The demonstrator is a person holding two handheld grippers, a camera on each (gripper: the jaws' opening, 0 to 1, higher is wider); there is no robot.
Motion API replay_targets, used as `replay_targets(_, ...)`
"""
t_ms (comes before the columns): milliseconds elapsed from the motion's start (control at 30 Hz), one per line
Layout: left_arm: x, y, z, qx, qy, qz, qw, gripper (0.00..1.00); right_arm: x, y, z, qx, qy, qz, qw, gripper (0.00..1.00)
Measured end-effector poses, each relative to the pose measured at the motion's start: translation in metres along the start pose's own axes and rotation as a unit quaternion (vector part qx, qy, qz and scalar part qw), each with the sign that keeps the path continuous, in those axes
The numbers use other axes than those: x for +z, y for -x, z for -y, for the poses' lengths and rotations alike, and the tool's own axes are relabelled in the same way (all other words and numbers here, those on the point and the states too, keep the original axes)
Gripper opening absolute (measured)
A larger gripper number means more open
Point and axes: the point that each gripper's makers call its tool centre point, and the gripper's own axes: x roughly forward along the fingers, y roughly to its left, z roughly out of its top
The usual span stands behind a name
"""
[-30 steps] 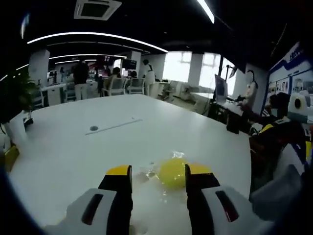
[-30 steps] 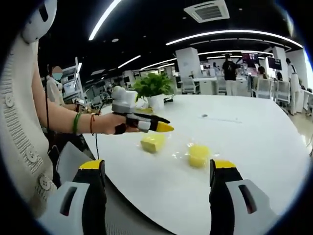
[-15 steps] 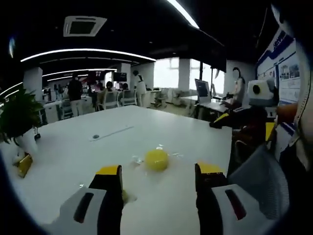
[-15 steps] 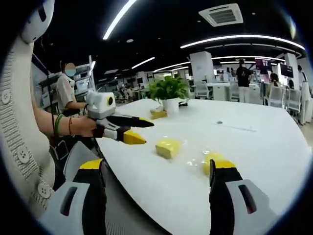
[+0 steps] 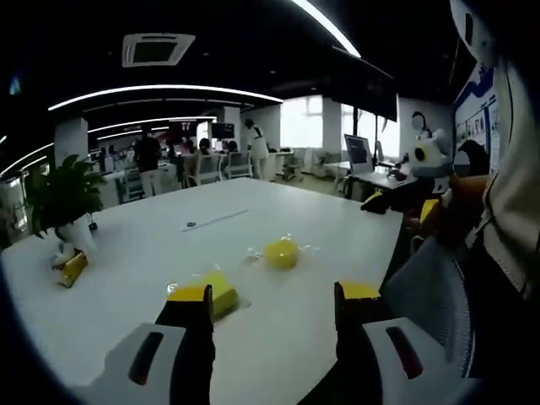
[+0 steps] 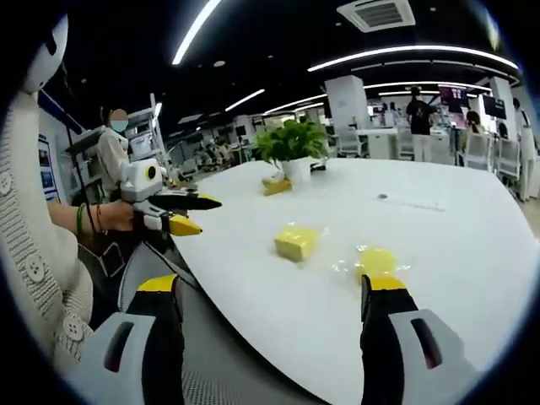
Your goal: Compare the silicone blocks by pressing each to a similar depth, holding the contact briefly, and releasing to observe deformation and rebound differences across the visible hardness samples.
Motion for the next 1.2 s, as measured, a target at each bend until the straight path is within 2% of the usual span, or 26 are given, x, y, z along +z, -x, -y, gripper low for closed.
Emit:
replay_targets(133, 0.004, 0.011, -0.002, 0.011, 0.004, 0.011, 0.9999, 0.6, 0.007, 0.005, 0.004, -0.008, 0.013, 0.019, 0.9997, 0.8)
replay_targets(200, 0.003, 0.013, -0.002, 0.012, 0.004, 0.008, 0.9999, 0.61, 0.011, 0.006, 0.003, -0.008, 0.022, 0.034, 0.9991, 0.8)
replay_targets(300, 0.001, 0.015, 0.002, 0.006, 0.004, 0.0, 1.0, 0.65, 0.01, 0.007, 0.002, -0.007, 0.02, 0.038, 0.9991, 0.82)
replay_targets(367, -0.001, 0.015, 0.006, 0.001, -0.002, -0.004, 1.0, 0.7, 0.009, 0.007, 0.001, -0.006, 0.021, 0.04, 0.9989, 0.82)
replay_targets(433, -0.002, 0.015, 0.008, -0.002, -0.008, -0.007, 0.9999, 0.7, 0.009, 0.008, -0.001, -0.007, 0.022, 0.045, 0.9987, 0.8)
replay_targets(500, -0.003, 0.014, 0.008, -0.003, -0.005, -0.011, 0.9999, 0.68, 0.015, 0.009, -0.002, -0.004, 0.014, 0.062, 0.998, 0.79)
replay_targets(567, -0.002, 0.015, 0.008, -0.003, -0.003, -0.01, 0.9999, 0.68, 0.024, 0.01, -0.004, 0.003, -0.02, 0.088, 0.9959, 0.79)
replay_targets(633, 0.002, 0.016, 0.007, -0.003, -0.001, -0.005, 1.0, 0.69, 0.032, 0.01, -0.005, 0.005, -0.023, 0.108, 0.9939, 0.79)
replay_targets(700, 0.004, 0.016, 0.006, -0.002, 0.002, -0.002, 1.0, 0.69, 0.031, 0.009, -0.004, 0.001, -0.023, 0.108, 0.9939, 0.79)
replay_targets(767, 0.002, 0.016, 0.002, 0.0, 0.001, -0.01, 0.9999, 0.69, 0.031, 0.008, -0.002, 0.003, -0.041, 0.105, 0.9936, 0.79)
replay_targets(933, 0.0, 0.018, -0.004, -0.002, -0.001, -0.017, 0.9998, 0.68, 0.027, 0.007, -0.005, 0.001, -0.035, 0.103, 0.9941, 0.8)
replay_targets(1200, -0.001, 0.017, -0.004, -0.007, 0.0, -0.018, 0.9998, 0.69, 0.018, 0.006, -0.004, -0.01, -0.039, 0.094, 0.9948, 0.82)
